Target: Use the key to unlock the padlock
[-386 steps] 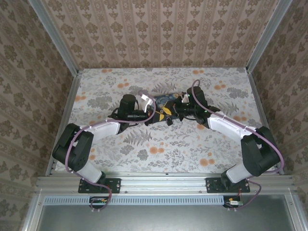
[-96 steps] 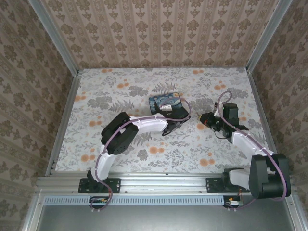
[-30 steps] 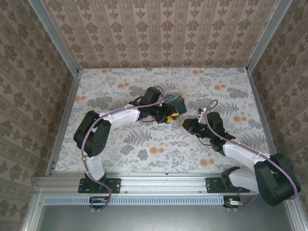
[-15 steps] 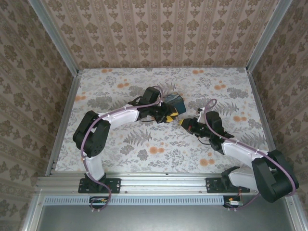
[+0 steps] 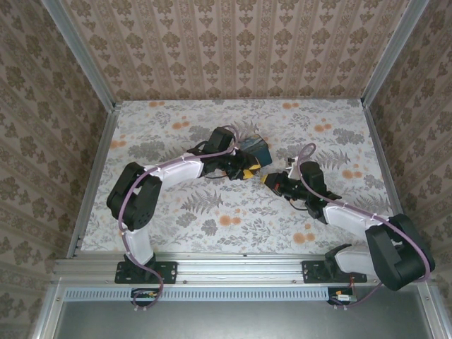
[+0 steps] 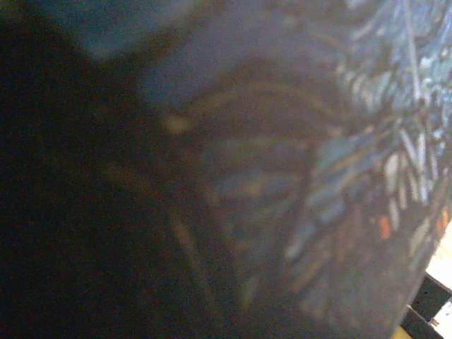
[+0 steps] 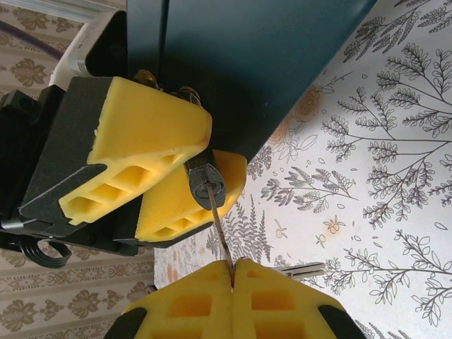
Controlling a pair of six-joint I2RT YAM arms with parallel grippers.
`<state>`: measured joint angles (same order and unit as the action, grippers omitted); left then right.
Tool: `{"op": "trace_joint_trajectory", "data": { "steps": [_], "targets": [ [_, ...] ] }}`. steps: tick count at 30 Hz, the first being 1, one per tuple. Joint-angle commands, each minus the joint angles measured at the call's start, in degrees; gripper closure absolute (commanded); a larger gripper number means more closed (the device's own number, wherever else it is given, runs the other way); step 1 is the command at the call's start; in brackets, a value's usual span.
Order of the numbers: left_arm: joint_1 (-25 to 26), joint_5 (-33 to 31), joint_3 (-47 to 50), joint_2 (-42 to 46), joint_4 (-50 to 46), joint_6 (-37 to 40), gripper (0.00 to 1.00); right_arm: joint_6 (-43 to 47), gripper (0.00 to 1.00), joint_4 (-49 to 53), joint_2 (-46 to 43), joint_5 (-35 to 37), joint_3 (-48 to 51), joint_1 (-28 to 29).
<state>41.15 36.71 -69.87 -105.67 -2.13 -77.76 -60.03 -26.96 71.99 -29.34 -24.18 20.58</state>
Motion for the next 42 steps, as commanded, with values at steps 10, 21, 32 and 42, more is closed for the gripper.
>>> {"op": "trace_joint_trajectory", "data": {
  "steps": [10,21,32,42],
  "targets": [
    [1.1,2.0,-6.5,0.8,-14.1,14.6,1.00,4.7,1.00,-0.6,0.4,-1.9,-4.2,0.4],
    [0.2,2.8,-4.7,1.2,-12.2,11.8,1.00,6.9,1.00,0.1,1.2,-0.7,-3.7,2.7],
    [-0.2,3.9,-3.1,1.2,-9.8,9.3,1.00,10.4,1.00,4.2,0.5,2.9,-4.5,3.8],
    [-2.1,4.6,-7.2,0.9,-19.1,17.2,1.00,10.1,1.00,3.1,0.6,-3.7,-1.8,3.5]
  ]
}}
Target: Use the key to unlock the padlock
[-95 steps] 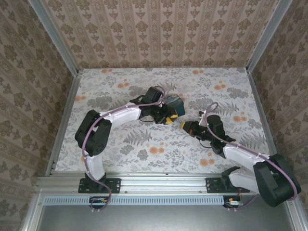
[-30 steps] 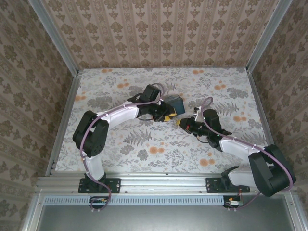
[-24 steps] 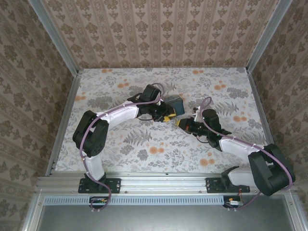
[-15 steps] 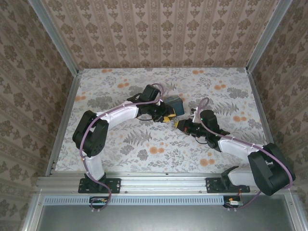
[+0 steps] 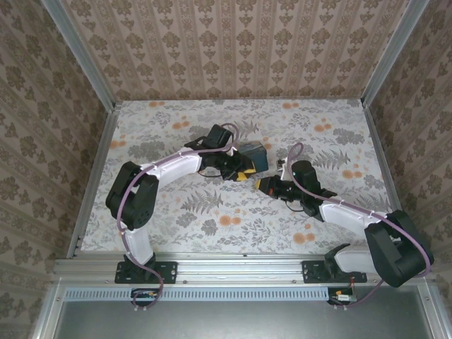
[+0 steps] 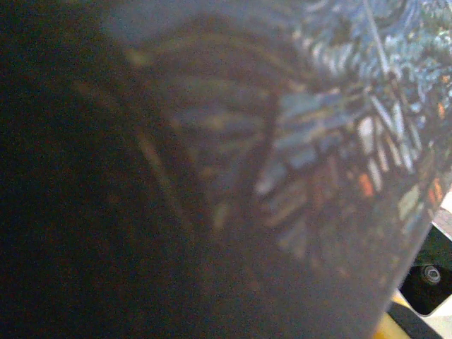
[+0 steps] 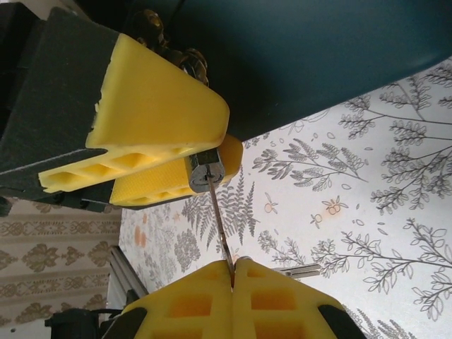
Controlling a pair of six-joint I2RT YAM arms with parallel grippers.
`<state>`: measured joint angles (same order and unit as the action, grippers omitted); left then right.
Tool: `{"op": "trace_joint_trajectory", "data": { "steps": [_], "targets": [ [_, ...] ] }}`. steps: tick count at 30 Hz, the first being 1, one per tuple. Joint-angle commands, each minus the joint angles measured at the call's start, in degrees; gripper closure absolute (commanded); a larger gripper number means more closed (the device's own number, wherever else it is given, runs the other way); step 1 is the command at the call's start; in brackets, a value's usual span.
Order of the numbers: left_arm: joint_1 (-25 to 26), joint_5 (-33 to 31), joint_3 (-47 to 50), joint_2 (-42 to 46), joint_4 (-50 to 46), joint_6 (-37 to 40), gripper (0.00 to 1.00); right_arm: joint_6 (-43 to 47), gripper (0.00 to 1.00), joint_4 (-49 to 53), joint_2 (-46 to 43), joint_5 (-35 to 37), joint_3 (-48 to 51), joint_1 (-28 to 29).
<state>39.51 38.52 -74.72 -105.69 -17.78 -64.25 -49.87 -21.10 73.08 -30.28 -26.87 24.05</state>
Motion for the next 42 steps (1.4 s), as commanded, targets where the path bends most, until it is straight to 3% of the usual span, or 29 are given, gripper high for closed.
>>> {"op": "trace_joint_trajectory", "data": {
  "steps": [1,42],
  "targets": [
    [-0.5,3.0,-2.4,0.8,-3.8,3.8,1.00,-0.4,1.00,-3.7,-0.3,-3.5,1.2,0.1],
    [-0.7,3.9,-3.7,0.2,-6.6,5.1,1.00,-0.1,1.00,-3.9,0.6,-4.6,0.0,1.0]
  ]
}}
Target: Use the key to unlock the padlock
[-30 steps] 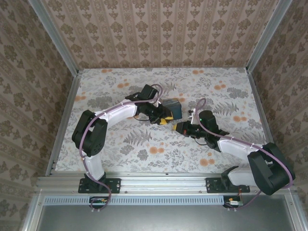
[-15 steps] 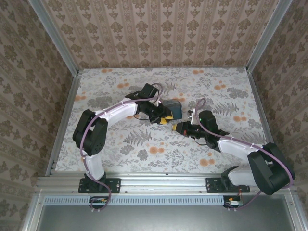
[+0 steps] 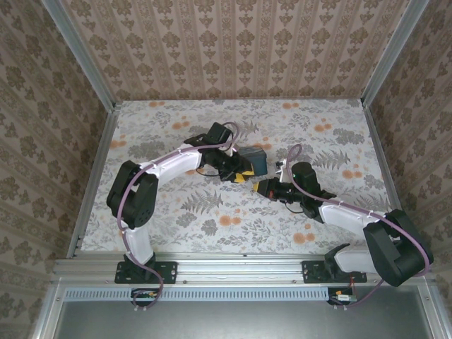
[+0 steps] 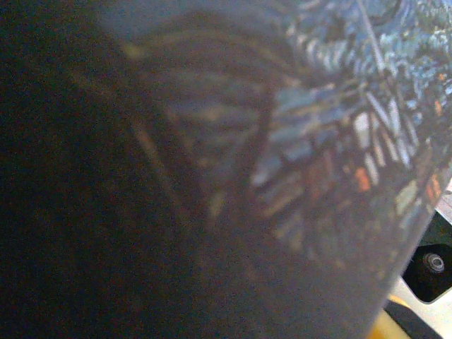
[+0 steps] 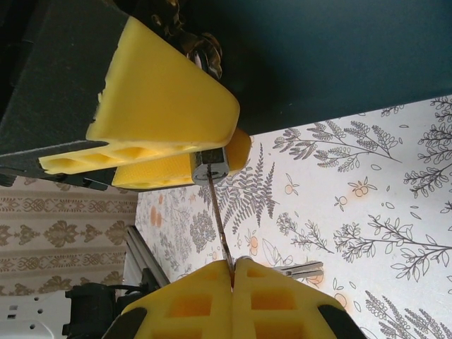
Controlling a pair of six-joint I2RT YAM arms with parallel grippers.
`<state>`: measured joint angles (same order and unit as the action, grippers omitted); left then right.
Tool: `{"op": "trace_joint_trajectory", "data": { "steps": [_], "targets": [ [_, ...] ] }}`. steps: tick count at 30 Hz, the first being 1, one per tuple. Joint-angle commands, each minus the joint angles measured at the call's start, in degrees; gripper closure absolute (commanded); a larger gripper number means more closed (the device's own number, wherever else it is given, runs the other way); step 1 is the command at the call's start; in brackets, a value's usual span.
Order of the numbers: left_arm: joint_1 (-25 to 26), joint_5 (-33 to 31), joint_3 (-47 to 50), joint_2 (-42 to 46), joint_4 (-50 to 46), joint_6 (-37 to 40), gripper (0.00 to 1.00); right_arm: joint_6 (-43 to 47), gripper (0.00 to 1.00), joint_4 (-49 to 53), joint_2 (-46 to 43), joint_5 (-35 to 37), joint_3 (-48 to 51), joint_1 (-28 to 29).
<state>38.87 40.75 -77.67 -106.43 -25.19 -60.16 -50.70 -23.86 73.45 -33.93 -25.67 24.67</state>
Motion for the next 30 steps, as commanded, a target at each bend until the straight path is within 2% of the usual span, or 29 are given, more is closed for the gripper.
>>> {"op": "trace_joint_trajectory", "data": {
  "steps": [1,19,30],
  "targets": [
    [0.0,1.5,-0.8,0.9,0.7,1.0,1.00,0.8,1.00,-1.4,0.5,-1.1,-1.3,0.4],
    [0.7,1.6,0.4,1.3,1.8,0.5,1.00,-0.5,1.00,-2.6,1.6,0.4,-2.4,-0.7],
    [1.4,-0.5,-0.6,1.0,-1.5,2.6,1.00,-0.1,1.00,-1.8,2.0,0.1,-4.7,-1.3]
  ]
}}
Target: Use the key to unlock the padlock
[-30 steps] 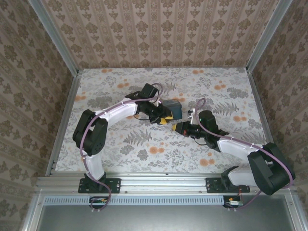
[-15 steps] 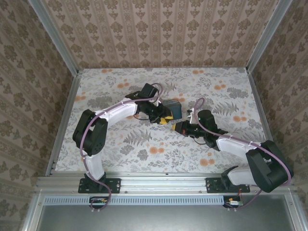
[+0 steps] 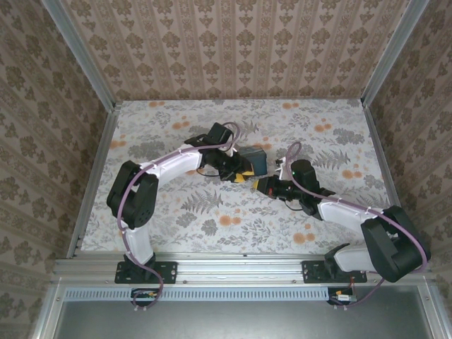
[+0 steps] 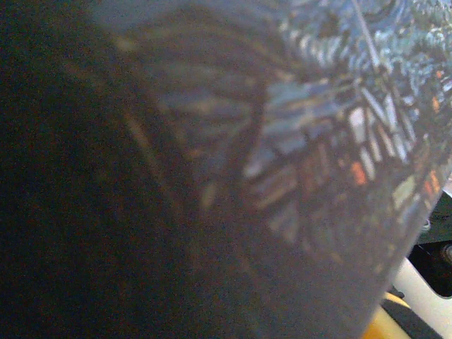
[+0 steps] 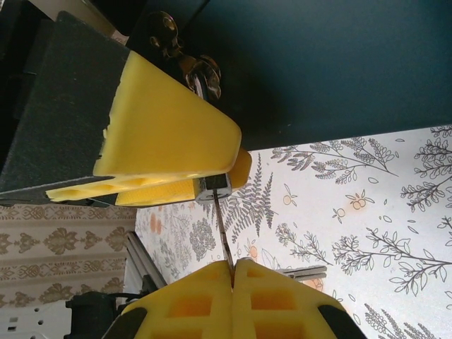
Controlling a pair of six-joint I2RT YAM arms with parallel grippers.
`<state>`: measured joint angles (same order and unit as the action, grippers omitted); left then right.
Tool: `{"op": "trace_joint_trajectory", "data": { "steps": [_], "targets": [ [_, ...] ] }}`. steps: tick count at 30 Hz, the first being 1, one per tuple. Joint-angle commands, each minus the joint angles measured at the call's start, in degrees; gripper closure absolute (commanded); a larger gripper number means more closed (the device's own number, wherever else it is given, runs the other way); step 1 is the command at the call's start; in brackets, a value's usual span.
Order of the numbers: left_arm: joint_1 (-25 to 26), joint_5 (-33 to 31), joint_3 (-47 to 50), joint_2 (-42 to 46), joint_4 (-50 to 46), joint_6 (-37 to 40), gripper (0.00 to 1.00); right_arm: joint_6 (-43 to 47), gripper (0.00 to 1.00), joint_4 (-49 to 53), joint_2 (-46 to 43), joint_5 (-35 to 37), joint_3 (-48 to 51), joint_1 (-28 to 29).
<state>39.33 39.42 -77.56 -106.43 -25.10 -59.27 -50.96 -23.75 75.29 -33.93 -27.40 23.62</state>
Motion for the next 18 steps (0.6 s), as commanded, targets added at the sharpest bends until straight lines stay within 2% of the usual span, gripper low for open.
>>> {"op": "trace_joint_trajectory", "data": {
  "steps": [1,18],
  "targets": [
    [1.0,1.0,-0.6,1.0,-1.0,1.2,1.00,0.2,1.00,-1.7,0.4,-0.1,-3.3,-0.2],
    [3.4,3.1,2.2,1.2,4.2,-3.8,1.00,-2.4,1.00,-10.5,8.4,3.8,-8.3,0.6]
  ]
}}
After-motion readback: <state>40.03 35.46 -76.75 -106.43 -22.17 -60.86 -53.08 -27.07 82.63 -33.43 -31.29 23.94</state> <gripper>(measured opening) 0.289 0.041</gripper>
